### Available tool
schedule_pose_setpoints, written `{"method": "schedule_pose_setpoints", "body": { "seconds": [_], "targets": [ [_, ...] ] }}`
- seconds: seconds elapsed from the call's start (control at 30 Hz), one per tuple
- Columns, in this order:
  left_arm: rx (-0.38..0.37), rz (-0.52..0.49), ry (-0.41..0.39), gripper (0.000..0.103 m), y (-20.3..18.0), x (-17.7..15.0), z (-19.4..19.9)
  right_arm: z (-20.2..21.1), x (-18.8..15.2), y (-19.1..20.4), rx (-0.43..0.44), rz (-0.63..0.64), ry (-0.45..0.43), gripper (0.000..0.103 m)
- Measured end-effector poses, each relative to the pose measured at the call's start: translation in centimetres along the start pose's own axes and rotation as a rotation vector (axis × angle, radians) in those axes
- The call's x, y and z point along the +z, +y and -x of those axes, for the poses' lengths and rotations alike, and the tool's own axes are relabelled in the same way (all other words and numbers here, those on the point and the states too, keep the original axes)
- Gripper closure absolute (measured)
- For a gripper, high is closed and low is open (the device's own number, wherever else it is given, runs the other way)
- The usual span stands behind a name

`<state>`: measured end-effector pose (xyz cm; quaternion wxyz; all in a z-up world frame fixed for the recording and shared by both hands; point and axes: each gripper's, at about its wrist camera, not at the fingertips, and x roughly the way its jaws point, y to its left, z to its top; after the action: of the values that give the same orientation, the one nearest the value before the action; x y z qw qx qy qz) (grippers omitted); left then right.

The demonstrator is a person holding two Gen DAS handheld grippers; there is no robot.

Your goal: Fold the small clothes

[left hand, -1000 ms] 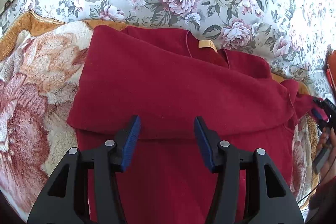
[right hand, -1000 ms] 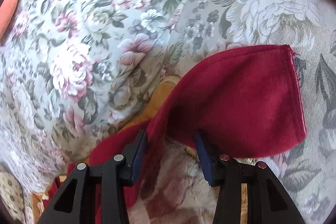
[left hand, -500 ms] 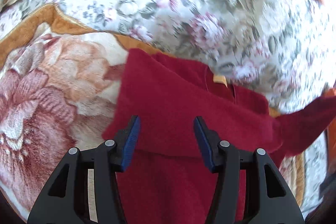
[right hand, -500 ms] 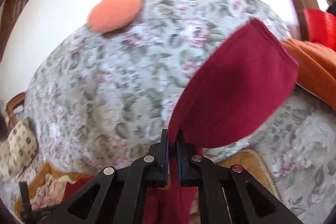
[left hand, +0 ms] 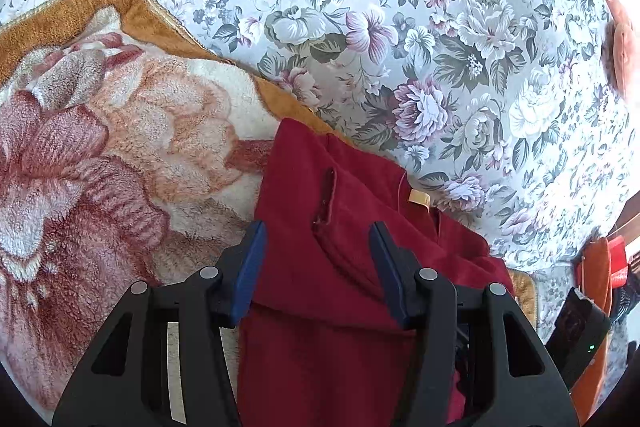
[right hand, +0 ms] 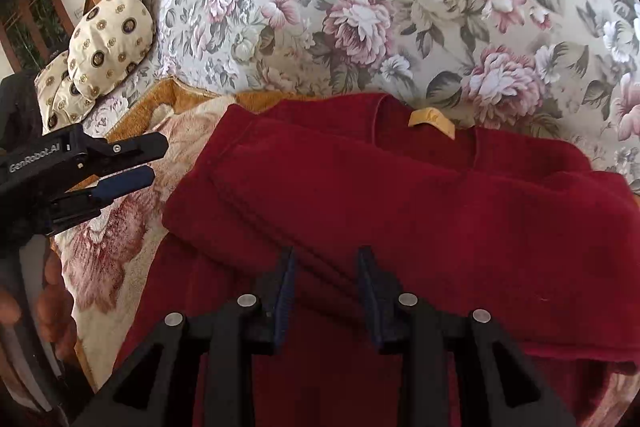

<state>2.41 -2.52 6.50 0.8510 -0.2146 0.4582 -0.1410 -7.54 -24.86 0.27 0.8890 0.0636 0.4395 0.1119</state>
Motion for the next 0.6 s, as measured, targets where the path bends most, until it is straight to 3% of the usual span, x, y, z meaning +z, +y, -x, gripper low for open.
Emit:
{"method": "schedule_pose_setpoints", "body": {
  "seconds": [0.1,0.23,0.37,0.47,0.6],
  "targets": [
    [-0.028,-0.022,0.009,0.032,-1.0,-0.1,-0.5,3.4,0.2,-1.6,0.013,-0.033,-0.048,0.069],
    [0.003,-0.071,0.035,0.032,-2.4,-0.3,-2.3,6.6,-0.4,-4.1,-0.007,-0.100,-0.083,0.068],
    [-0.052,-0.028,0.114,0.032,-2.5,-1.2,-4.2,8.8,-1.6,-6.9,0.029,-0.205,-0.106,0.068],
    [-0.142,0.018,0.173,0.032,-2.6,-1.8,-5.0,9.7,-2.3,-8.3,0.036,-0.249,-0.125,0.067],
    [-0.123,0.054,0.204,0.032,-2.6,-2.0,-6.6,10.5,-3.0,-9.6,0.053,-0.288,-0.153,0.068]
  ]
}}
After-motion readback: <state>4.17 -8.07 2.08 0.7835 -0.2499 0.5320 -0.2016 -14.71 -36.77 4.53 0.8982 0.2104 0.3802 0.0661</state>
